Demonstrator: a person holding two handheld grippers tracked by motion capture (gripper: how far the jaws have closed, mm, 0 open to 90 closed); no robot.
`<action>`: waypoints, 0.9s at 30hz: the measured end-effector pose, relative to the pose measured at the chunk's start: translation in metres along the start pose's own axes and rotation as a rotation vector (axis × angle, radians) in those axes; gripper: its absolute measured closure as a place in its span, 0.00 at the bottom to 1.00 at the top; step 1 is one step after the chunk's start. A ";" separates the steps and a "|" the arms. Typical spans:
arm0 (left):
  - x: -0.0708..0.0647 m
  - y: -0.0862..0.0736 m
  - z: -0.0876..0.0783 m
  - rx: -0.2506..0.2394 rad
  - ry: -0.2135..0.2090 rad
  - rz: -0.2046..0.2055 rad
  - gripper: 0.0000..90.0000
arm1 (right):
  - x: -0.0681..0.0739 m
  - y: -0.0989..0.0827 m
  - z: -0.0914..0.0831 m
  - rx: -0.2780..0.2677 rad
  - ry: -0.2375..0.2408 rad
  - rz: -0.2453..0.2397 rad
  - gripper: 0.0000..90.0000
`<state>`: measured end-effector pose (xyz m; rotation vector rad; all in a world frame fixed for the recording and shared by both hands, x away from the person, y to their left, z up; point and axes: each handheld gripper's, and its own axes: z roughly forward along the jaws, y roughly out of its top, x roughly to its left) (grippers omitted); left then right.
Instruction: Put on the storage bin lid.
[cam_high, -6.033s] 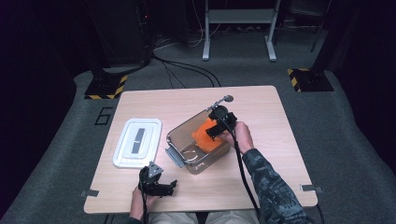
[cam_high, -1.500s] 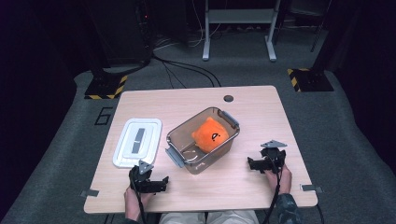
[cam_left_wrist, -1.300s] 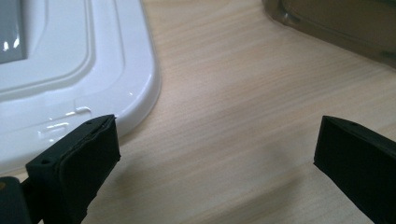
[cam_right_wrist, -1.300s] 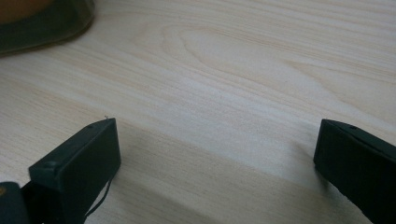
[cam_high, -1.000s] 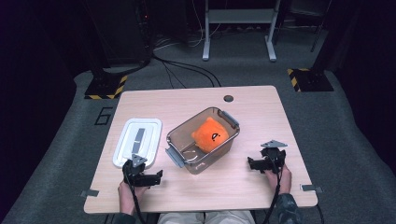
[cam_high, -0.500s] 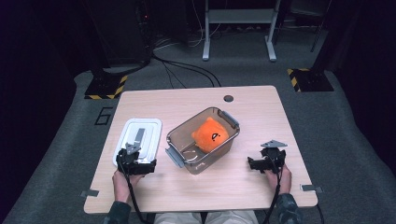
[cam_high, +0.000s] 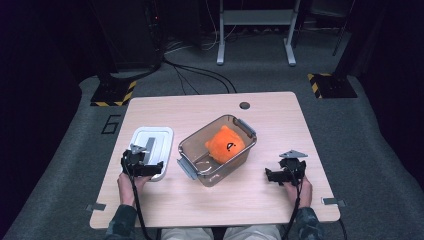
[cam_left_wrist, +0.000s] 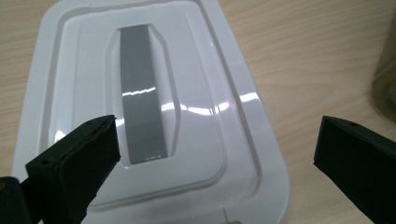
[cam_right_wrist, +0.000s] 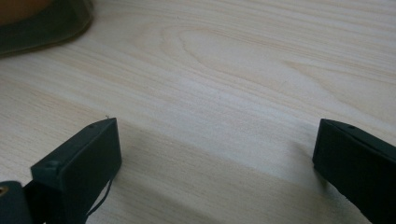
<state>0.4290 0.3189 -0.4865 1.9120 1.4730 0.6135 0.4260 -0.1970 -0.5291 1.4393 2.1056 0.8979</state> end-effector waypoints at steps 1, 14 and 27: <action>0.002 0.001 0.002 -0.002 0.004 -0.005 0.00 | 0.000 0.000 0.000 0.000 0.000 -0.001 0.00; 0.023 0.018 0.023 0.040 0.074 -0.007 0.00 | 0.000 0.000 0.000 0.000 0.000 0.002 0.01; 0.032 0.029 0.040 0.093 0.097 0.005 0.19 | 0.000 0.000 0.000 -0.002 -0.003 0.002 0.01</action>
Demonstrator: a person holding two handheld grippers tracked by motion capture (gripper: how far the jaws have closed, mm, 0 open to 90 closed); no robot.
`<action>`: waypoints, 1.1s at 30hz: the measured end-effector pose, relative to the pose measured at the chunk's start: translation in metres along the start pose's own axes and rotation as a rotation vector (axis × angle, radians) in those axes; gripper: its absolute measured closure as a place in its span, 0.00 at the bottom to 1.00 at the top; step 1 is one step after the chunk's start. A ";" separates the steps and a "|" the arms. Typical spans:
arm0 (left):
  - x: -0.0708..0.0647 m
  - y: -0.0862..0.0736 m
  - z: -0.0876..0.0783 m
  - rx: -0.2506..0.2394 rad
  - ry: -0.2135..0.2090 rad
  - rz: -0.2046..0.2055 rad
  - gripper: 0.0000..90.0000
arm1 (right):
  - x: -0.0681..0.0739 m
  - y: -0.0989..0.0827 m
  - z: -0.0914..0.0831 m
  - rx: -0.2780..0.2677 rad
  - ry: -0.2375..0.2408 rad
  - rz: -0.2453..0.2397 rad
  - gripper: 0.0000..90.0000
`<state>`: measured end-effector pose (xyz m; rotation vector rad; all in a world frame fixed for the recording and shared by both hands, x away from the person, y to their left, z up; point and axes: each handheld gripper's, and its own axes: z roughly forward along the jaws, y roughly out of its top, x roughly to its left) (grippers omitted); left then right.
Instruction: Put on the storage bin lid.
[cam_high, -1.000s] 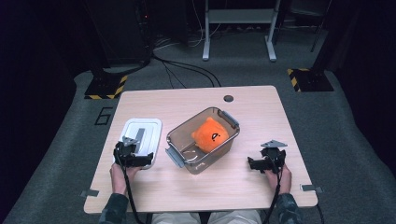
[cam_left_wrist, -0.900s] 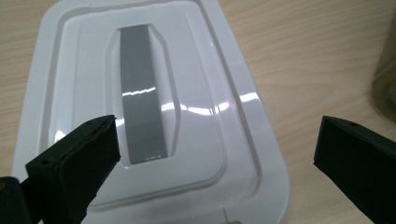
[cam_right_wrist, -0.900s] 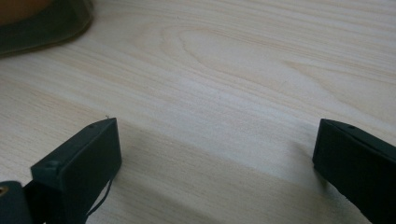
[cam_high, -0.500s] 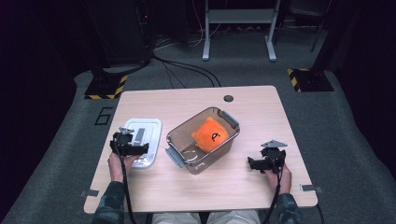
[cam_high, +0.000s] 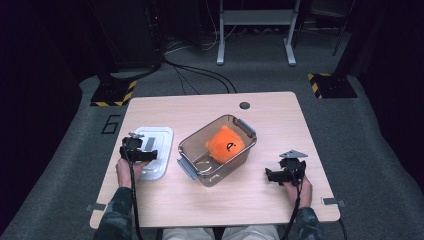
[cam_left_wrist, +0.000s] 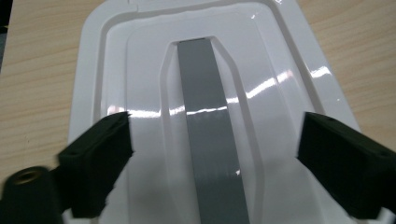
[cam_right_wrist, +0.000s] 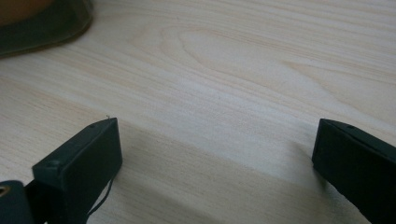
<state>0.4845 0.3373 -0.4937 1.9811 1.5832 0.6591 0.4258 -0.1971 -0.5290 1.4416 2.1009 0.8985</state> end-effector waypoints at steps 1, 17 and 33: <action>0.000 0.002 0.001 0.004 -0.001 0.002 0.21 | 0.000 0.000 0.000 0.000 0.001 0.000 0.01; 0.001 0.005 0.014 0.019 -0.002 0.010 0.70 | 0.000 0.000 0.000 0.000 -0.001 -0.002 0.01; 0.005 0.006 0.010 0.025 0.008 -0.010 0.74 | 0.000 0.000 0.000 -0.002 -0.001 0.001 0.01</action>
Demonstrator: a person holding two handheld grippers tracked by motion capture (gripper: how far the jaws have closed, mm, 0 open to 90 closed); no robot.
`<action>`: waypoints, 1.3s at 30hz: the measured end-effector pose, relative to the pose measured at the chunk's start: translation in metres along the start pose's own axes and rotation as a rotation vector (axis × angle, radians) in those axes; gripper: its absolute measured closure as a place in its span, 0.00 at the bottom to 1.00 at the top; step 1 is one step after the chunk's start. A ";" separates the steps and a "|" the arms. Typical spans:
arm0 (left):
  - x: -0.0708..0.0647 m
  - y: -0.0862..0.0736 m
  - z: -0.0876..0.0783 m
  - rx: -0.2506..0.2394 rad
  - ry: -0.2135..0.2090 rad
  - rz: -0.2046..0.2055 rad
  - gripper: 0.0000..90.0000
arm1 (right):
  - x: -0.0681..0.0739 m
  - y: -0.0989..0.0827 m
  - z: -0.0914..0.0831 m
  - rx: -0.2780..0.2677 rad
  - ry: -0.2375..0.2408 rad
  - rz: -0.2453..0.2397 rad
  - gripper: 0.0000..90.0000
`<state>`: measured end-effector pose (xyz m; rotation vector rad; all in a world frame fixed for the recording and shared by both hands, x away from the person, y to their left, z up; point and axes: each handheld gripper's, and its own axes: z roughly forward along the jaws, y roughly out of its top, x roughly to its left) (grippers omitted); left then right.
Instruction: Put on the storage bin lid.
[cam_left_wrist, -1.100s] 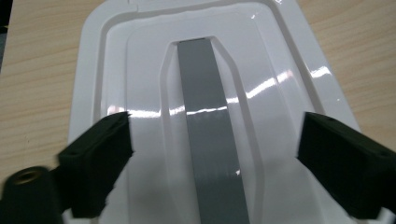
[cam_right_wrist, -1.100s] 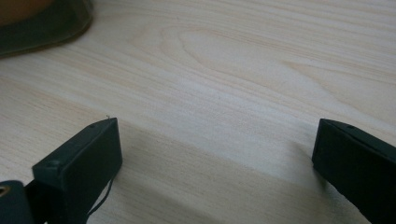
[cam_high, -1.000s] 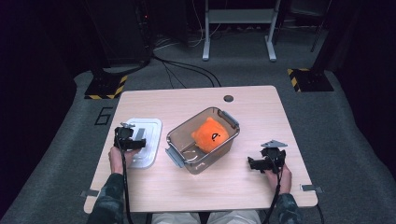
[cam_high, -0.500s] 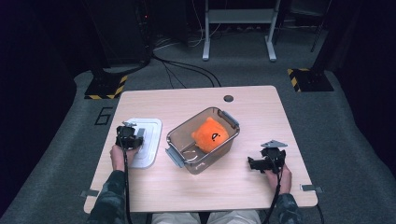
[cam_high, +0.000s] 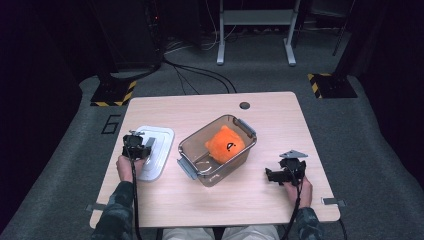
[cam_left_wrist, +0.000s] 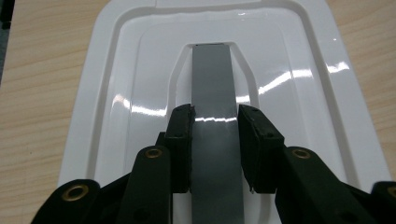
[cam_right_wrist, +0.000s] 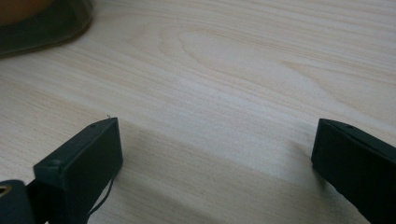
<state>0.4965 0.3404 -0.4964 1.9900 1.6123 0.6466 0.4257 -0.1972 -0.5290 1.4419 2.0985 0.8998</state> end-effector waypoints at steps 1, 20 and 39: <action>0.000 0.001 -0.001 -0.002 -0.002 0.006 0.74 | 0.000 0.000 0.000 0.000 0.000 0.000 0.01; -0.012 0.023 -0.039 -0.085 -0.090 0.065 0.74 | 0.000 0.000 0.000 0.000 -0.001 0.003 0.02; -0.012 0.041 -0.063 -0.128 -0.097 0.091 0.74 | 0.000 0.000 0.000 -0.001 -0.001 0.004 0.02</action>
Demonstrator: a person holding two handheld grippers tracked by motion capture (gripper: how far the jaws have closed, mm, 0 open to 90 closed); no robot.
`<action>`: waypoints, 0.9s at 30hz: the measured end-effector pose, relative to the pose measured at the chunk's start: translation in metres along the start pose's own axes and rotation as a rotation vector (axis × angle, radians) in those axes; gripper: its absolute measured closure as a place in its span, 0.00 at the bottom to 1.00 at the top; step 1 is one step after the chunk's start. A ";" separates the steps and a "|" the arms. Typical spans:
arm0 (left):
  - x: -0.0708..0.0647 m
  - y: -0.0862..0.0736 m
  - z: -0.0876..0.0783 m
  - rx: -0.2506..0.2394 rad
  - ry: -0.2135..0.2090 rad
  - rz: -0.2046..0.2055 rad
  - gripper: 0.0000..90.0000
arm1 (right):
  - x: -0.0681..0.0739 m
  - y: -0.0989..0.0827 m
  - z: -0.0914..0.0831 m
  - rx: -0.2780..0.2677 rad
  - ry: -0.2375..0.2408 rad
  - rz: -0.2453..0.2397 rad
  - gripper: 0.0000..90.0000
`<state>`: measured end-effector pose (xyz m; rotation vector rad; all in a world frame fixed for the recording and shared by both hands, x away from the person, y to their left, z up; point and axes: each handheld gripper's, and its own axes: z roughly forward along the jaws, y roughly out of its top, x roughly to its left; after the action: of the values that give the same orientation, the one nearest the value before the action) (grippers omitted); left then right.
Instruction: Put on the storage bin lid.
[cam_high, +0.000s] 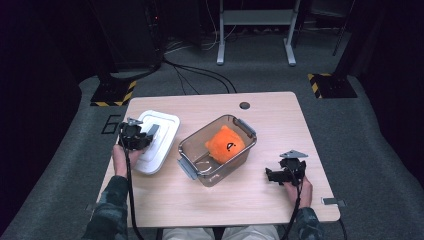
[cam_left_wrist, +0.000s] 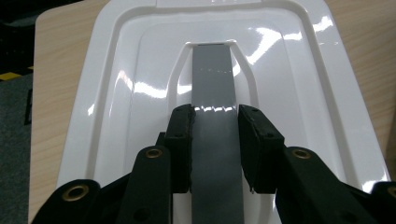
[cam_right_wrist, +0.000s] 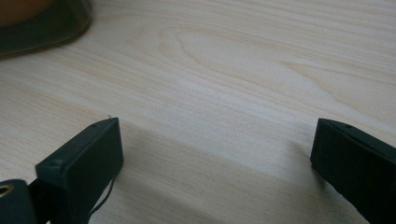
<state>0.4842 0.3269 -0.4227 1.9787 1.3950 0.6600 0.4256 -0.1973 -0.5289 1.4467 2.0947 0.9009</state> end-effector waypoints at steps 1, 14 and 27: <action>0.001 0.002 -0.002 -0.004 0.001 0.004 0.74 | 0.000 0.000 0.000 0.000 0.000 0.000 0.02; 0.001 0.020 -0.018 -0.041 -0.010 0.017 0.74 | 0.000 0.000 0.000 0.000 0.000 0.000 0.02; -0.008 0.039 -0.036 -0.071 -0.045 0.057 0.74 | 0.000 0.000 0.000 0.000 0.000 0.000 0.02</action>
<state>0.4807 0.3172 -0.3700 1.9714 1.2752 0.6771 0.4256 -0.1973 -0.5289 1.4471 2.0945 0.9006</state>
